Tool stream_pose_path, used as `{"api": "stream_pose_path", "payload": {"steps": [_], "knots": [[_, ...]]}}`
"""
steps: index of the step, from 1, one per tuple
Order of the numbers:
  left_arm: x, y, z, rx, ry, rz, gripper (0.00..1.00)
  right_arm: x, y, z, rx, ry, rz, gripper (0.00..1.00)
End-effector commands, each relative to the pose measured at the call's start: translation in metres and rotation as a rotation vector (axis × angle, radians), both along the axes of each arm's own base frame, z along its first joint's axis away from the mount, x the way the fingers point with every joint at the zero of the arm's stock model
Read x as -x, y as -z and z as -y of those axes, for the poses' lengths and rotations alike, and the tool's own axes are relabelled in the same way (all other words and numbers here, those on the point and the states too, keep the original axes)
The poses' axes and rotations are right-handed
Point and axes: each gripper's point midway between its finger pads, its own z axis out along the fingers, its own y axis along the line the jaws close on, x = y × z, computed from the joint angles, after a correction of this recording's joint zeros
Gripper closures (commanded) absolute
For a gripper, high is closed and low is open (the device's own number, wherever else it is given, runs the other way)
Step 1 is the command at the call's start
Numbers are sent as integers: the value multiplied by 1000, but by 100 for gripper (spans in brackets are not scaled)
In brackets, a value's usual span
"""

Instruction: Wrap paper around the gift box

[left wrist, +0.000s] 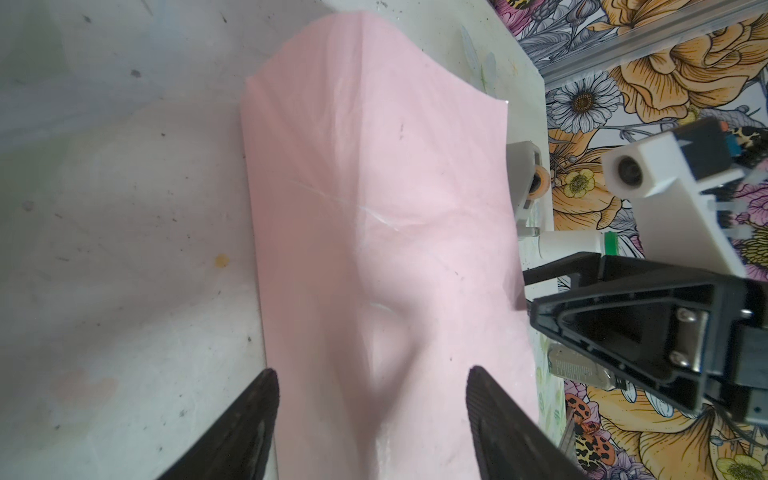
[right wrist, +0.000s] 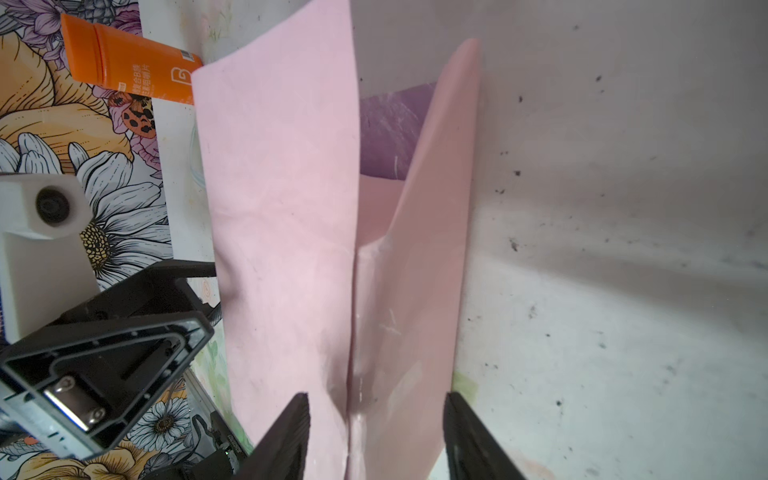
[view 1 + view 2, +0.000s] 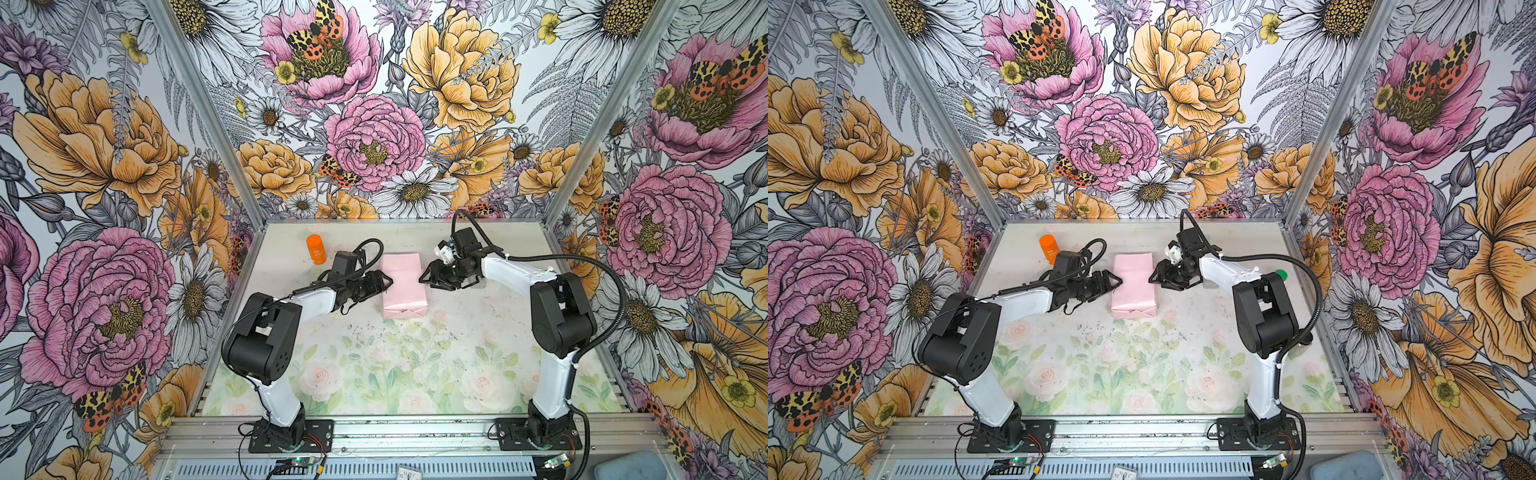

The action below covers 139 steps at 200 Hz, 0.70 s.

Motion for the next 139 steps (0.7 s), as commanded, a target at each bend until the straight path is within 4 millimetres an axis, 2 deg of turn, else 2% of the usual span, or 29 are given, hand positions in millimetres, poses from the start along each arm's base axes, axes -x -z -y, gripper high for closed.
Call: {"api": "stream_pose_path", "payload": {"steps": [1,19,33,62,93,139], "knots": [[-2,-3,4,9,9,13,28,-4,3,-3,9,-9,10,58],[-3,-2,3,8,8,13,28,-2,6,-1,18,-7,5,67],[-3,-1,4,8,9,14,28,0,8,-1,20,-6,0,67],[-3,0,6,7,12,10,28,-4,-1,-4,-2,-14,16,53],[-3,0,5,7,8,11,28,-12,-16,-4,-26,-13,48,51],[-4,-2,4,6,6,18,28,-6,-11,-3,-28,-14,29,65]]}}
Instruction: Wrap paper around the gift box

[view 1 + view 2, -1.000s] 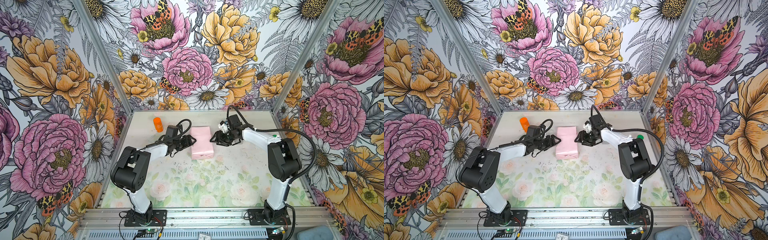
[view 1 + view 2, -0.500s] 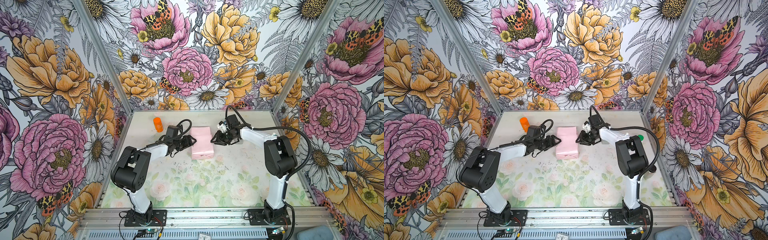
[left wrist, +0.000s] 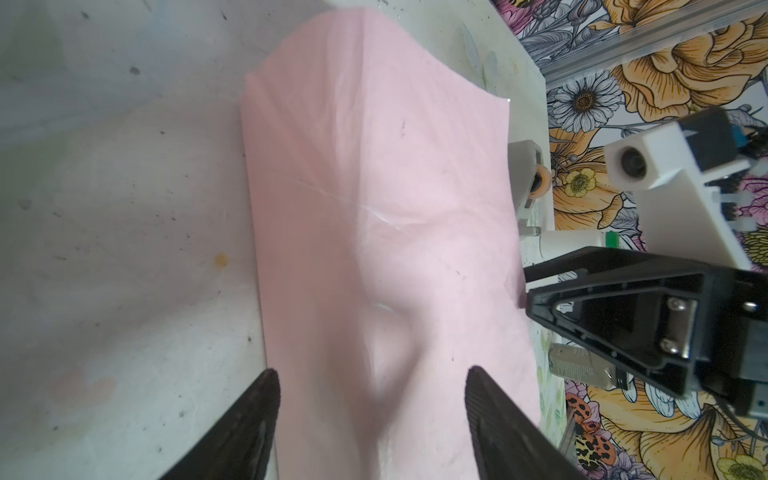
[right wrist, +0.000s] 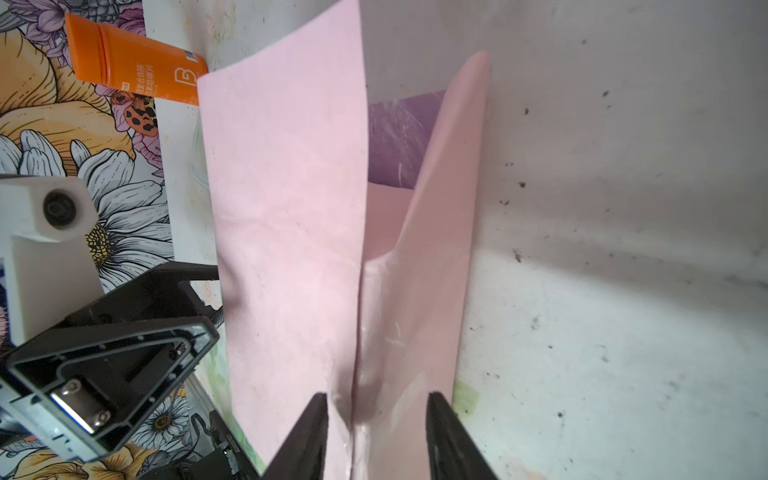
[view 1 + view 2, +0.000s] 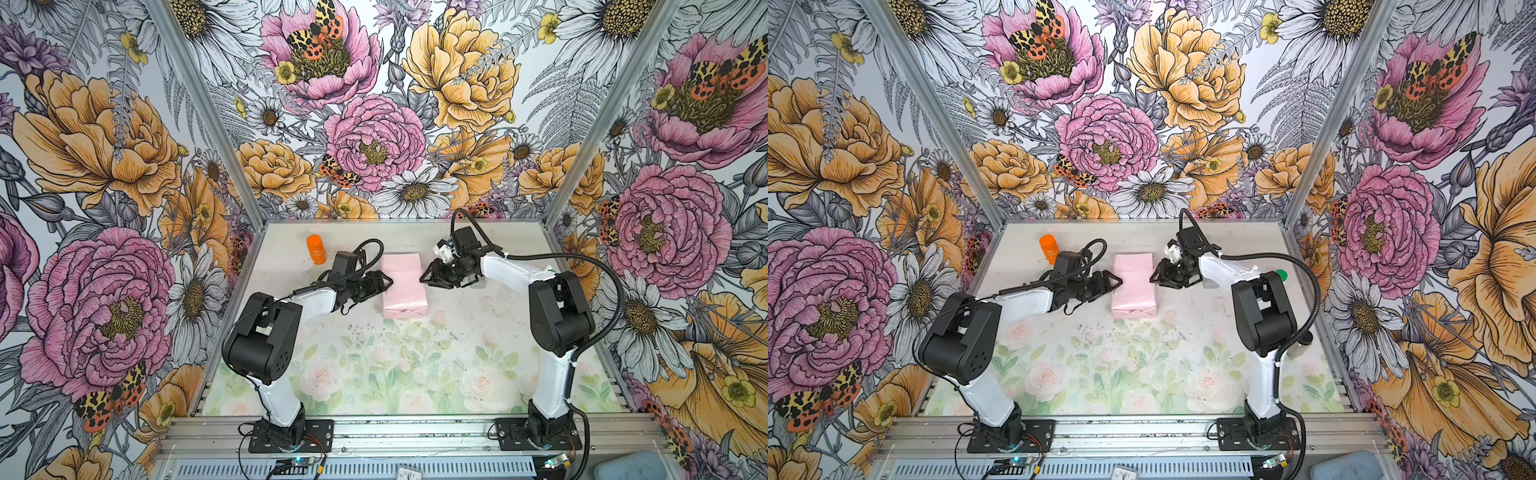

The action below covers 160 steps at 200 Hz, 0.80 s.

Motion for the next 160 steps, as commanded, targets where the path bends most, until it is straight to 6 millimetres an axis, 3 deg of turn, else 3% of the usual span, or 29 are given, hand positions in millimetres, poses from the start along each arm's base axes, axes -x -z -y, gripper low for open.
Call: {"api": "stream_pose_path", "payload": {"steps": [1,77,130,160], "knots": [[-4,-3,3,8,4,19,28,-2,-7,0,-15,-3,19,67],[-5,-4,0,-4,-7,29,28,0,-7,6,15,12,32,80],[-5,-5,-3,-10,-16,35,28,2,-18,6,5,12,55,78],[-5,-5,-4,-16,-20,38,28,3,-21,6,0,9,60,84]]}}
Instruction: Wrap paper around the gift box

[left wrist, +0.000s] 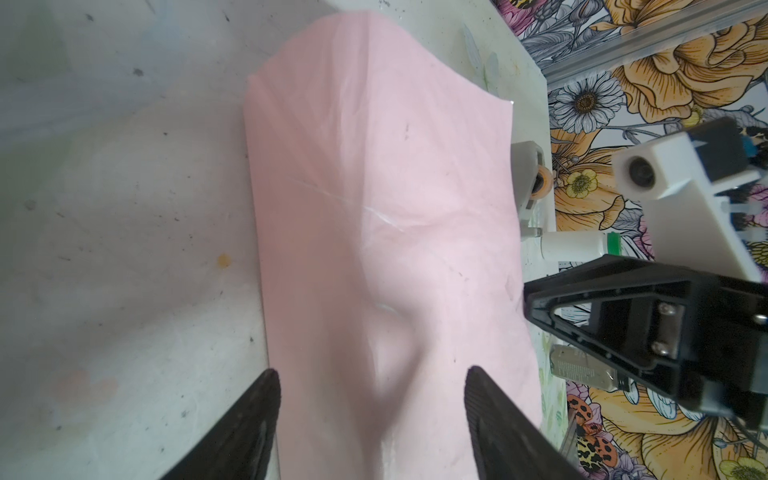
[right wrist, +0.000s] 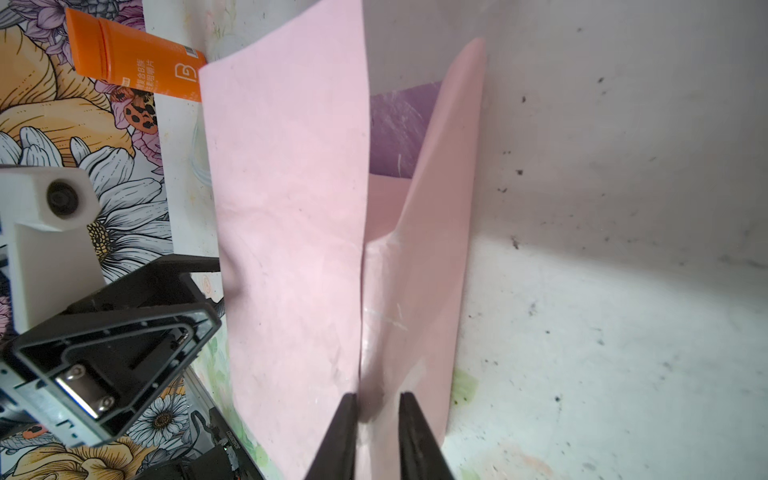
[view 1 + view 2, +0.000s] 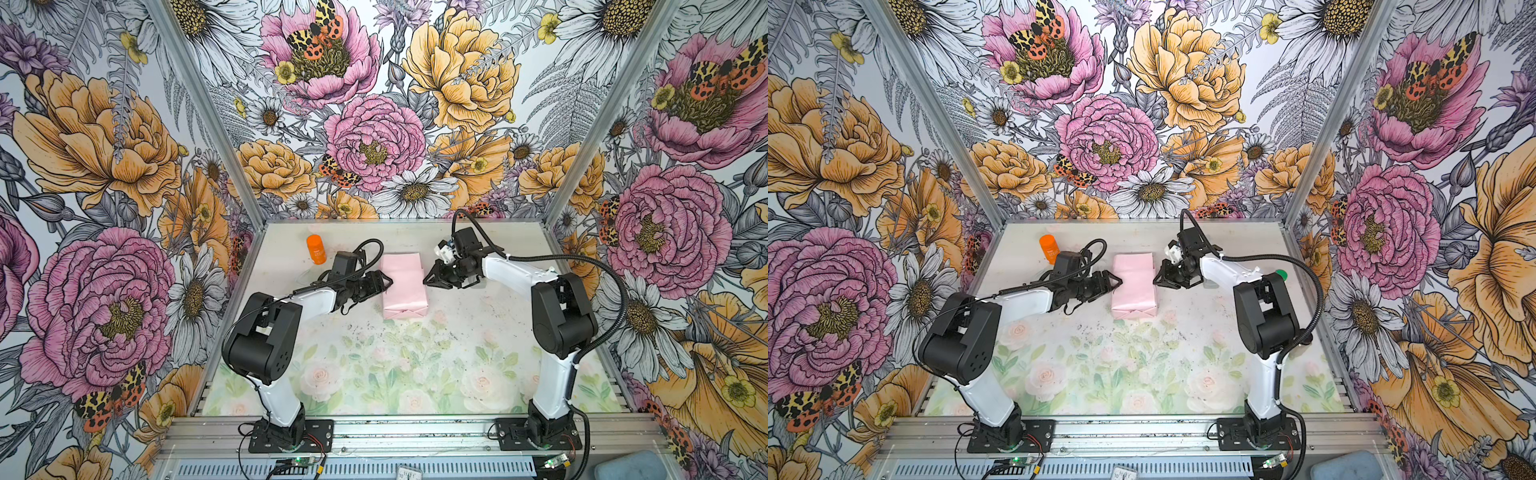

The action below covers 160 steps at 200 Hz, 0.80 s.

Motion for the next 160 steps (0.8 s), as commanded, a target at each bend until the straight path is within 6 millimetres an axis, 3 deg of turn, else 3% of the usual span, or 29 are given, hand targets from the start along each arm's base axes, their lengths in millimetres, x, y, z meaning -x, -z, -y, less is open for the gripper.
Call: {"api": "stream_pose_path", "payload": {"steps": [1,79,143,160], "knots": [[-4,-6,-4,-12,-16,37,28,-1,-15,3,-4,5,49,85],[-3,-8,-6,-24,-20,44,28,-1,5,3,7,13,10,95],[-3,-5,-6,-30,-20,41,28,-2,15,1,17,22,0,93],[-2,-6,-5,-30,-18,42,29,-1,17,-1,12,20,-1,99]]}}
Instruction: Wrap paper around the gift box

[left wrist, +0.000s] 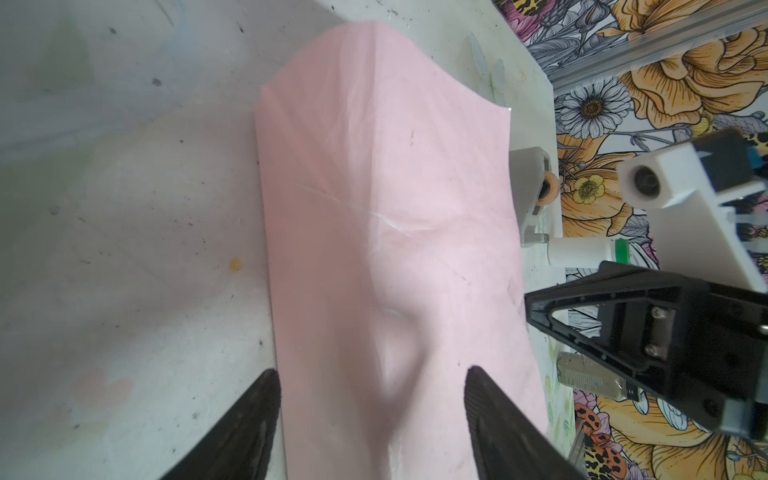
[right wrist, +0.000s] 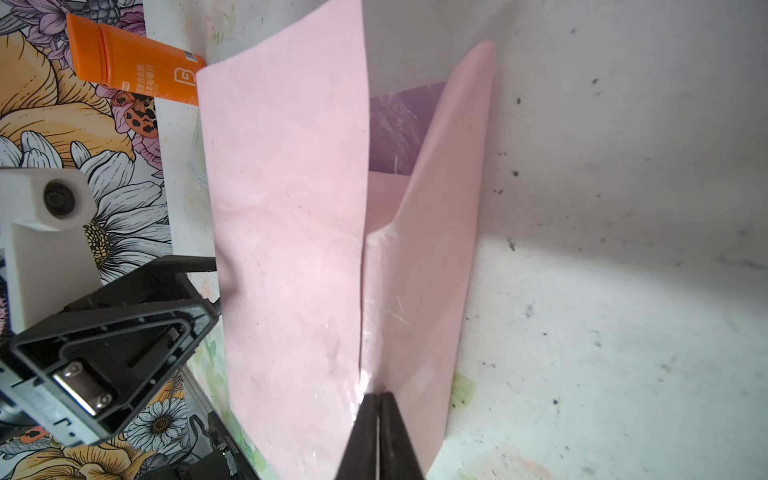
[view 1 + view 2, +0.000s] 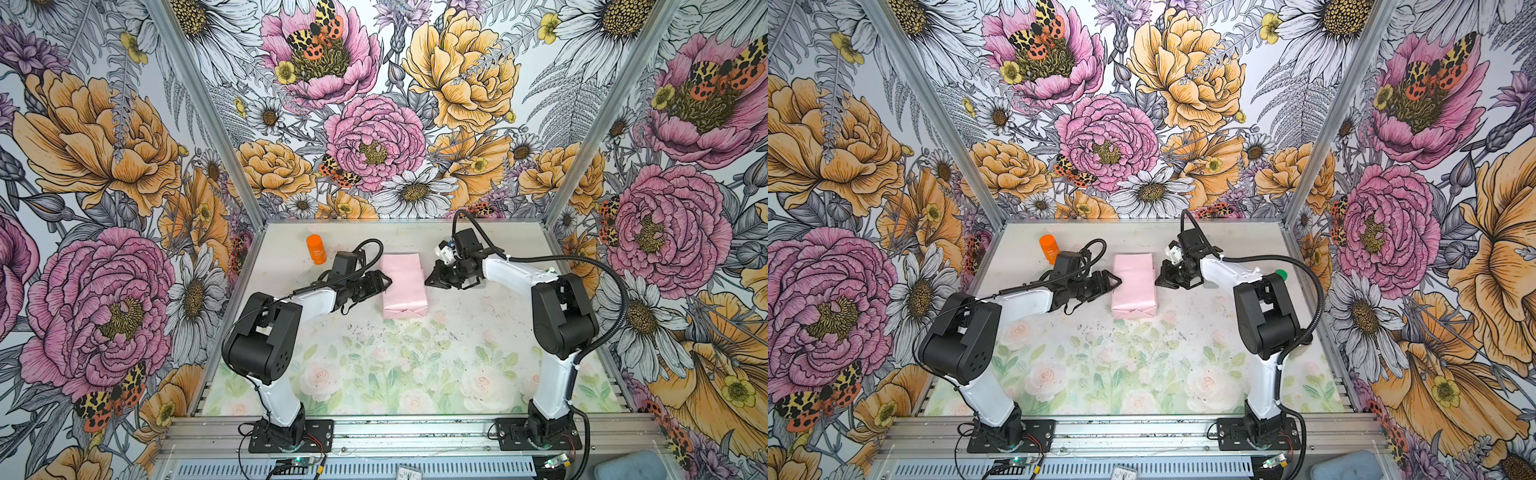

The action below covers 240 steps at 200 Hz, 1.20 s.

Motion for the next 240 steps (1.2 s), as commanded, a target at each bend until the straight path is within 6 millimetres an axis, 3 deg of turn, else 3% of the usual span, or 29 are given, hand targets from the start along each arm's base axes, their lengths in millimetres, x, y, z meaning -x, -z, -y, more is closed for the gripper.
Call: {"api": "stream_pose_path", "payload": {"steps": [1,22,51,71,95,146,179,214,240], "knots": [[0,-7,-3,-17,-2,36,29,-1,9,-2,9,5,3,99],[1,-10,-2,-12,1,43,28,0,4,-4,0,-1,10,96],[1,-22,-4,7,-12,58,23,-1,-26,2,-13,15,77,68],[2,-33,-4,20,-11,74,20,-4,-43,10,-20,40,112,55],[3,-37,-2,39,-3,66,19,-9,-43,9,-21,45,112,43],[2,-12,-1,14,-5,20,23,-24,-12,-11,-23,9,56,42],[0,-1,10,19,20,4,27,-27,1,-26,-36,-22,28,45],[-4,-1,22,32,51,18,40,-23,10,-34,-41,-48,9,64],[-7,-10,33,29,92,63,48,-19,6,-36,-38,-65,29,74]]}}
